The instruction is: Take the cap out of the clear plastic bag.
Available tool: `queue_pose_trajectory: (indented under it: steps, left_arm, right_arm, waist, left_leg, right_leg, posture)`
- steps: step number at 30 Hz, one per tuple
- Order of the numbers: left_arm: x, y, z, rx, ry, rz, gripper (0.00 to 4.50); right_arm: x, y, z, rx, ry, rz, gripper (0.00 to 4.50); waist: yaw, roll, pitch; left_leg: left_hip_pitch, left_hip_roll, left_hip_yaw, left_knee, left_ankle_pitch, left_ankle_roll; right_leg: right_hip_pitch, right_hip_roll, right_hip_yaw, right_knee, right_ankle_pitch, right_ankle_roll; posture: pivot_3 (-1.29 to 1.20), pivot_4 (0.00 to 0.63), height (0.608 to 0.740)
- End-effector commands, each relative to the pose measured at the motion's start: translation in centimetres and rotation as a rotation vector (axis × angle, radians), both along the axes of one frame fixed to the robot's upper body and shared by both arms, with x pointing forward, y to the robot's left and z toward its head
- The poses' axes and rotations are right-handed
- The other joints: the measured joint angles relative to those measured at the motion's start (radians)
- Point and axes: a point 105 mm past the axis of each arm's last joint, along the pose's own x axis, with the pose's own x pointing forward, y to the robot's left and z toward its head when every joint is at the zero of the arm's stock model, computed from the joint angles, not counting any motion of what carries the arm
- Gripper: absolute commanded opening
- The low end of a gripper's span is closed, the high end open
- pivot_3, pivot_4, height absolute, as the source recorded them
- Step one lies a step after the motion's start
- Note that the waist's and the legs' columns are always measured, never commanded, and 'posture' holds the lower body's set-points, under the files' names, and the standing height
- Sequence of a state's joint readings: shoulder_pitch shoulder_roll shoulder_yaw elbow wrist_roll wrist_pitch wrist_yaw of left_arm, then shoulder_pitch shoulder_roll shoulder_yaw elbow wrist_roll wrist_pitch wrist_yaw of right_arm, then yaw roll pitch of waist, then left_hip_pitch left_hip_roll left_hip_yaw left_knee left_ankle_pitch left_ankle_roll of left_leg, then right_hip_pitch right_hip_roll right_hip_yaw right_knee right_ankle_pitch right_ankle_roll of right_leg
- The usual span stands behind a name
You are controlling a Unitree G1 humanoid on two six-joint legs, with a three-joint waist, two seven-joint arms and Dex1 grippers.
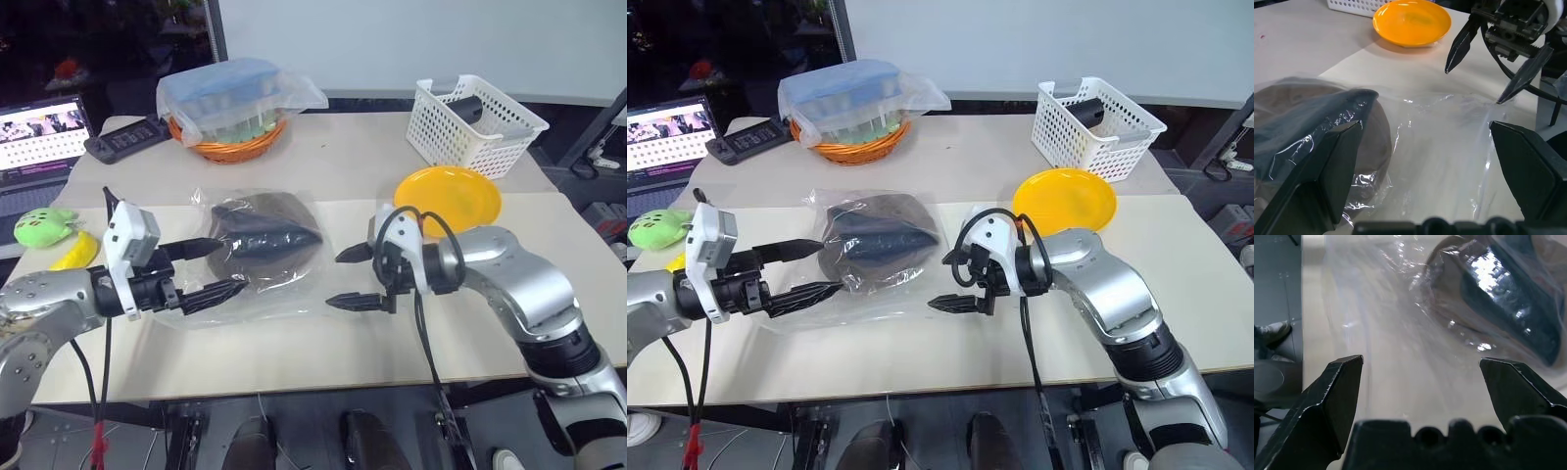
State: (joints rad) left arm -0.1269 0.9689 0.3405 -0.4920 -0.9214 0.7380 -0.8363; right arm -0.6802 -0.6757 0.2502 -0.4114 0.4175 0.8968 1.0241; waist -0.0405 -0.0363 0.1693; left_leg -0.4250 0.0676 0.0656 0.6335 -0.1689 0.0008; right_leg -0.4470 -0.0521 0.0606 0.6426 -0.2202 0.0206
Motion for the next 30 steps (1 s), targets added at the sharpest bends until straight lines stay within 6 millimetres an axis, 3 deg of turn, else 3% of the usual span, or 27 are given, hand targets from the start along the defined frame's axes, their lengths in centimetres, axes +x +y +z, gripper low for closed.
queue_pose_trajectory:
  steps: [1, 19, 23, 30]
  left_arm:
    - [0.2, -0.3, 0.8, -0.003, -0.043, -0.019, 4.50]
    - [0.6, -0.1, 1.3, 0.010, -0.055, -0.024, 4.50]
    - [0.6, 0.0, 1.2, 0.011, -0.057, -0.021, 4.50]
    - [0.4, 0.1, 1.1, 0.010, -0.061, -0.014, 4.50]
  right_arm:
    - [-0.6, -0.1, 0.8, 0.017, -0.025, 0.006, 4.49]
    - [-0.4, 1.0, -0.2, 0.005, -0.027, 0.004, 4.49]
    - [0.6, 1.1, -0.6, 0.004, -0.048, -0.035, 4.49]
    - [4.3, 1.1, -0.5, 0.015, -0.170, -0.166, 4.49]
  waist:
    - [0.001, 0.000, 0.000]
    - [0.000, 0.000, 0.000]
    - [-0.001, 0.000, 0.000]
    - [-0.002, 0.000, 0.000]
  left_leg:
    - [0.000, 0.000, 0.000, 0.000, 0.000, 0.000]
    - [0.000, 0.000, 0.000, 0.000, 0.000, 0.000]
    - [0.000, 0.000, 0.000, 0.000, 0.000, 0.000]
    - [0.000, 0.000, 0.000, 0.001, 0.000, 0.000]
  right_leg:
    - [0.000, 0.000, 0.000, 0.000, 0.000, 0.000]
    - [0.000, 0.000, 0.000, 0.000, 0.002, 0.003]
    - [0.000, 0.000, 0.000, 0.000, 0.002, 0.003]
    - [0.000, 0.001, 0.000, 0.000, 0.002, 0.003]
  posture:
    - [0.00, 0.150, 0.740]
    - [0.00, 0.150, 0.740]
    - [0.00, 0.150, 0.740]
    - [0.00, 0.150, 0.740]
